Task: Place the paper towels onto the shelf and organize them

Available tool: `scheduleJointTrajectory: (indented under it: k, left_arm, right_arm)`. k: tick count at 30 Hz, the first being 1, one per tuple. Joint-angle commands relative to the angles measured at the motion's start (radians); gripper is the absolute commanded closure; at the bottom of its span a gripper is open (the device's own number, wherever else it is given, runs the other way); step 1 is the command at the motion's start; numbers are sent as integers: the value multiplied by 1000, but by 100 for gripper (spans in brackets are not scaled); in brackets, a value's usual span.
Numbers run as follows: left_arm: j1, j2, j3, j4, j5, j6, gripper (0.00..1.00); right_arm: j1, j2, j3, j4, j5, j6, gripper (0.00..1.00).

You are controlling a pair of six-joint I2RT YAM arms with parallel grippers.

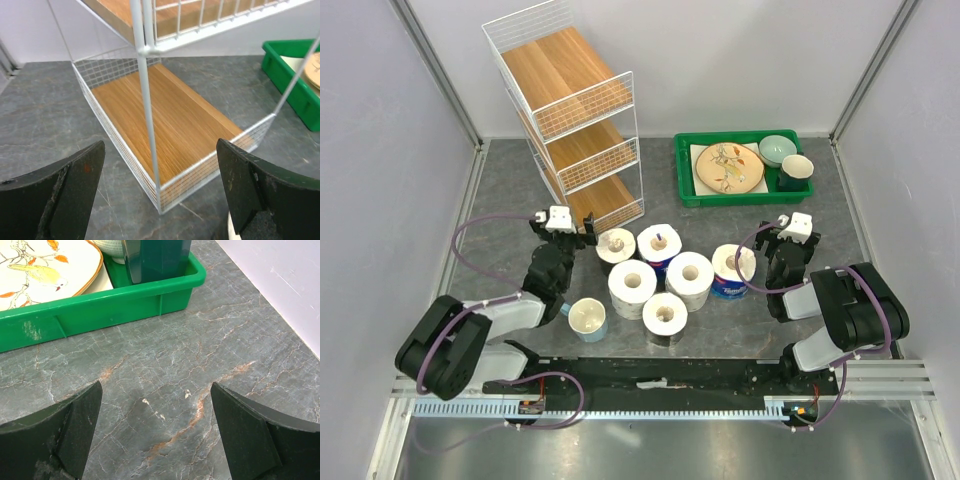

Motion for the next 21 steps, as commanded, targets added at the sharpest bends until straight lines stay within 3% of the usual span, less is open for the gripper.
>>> scheduleJointTrajectory:
  k: [1,6,11,16,21]
  left_arm:
    - [-3,62,51,158,-111,81,0]
    - [-2,141,68,225,-211,138,0]
    - [15,133,58,223,-213,124,0]
    - [70,79,34,161,-202,40,0]
    - [204,11,2,36,-193,-92,0]
  right_arm:
    - [2,-9,20,37,2,6,2]
    - [2,-9,20,37,2,8,2]
    - [2,-9,20,37,2,8,2]
    - [2,-9,18,37,2,8,2]
    - [2,-9,18,38,2,8,2]
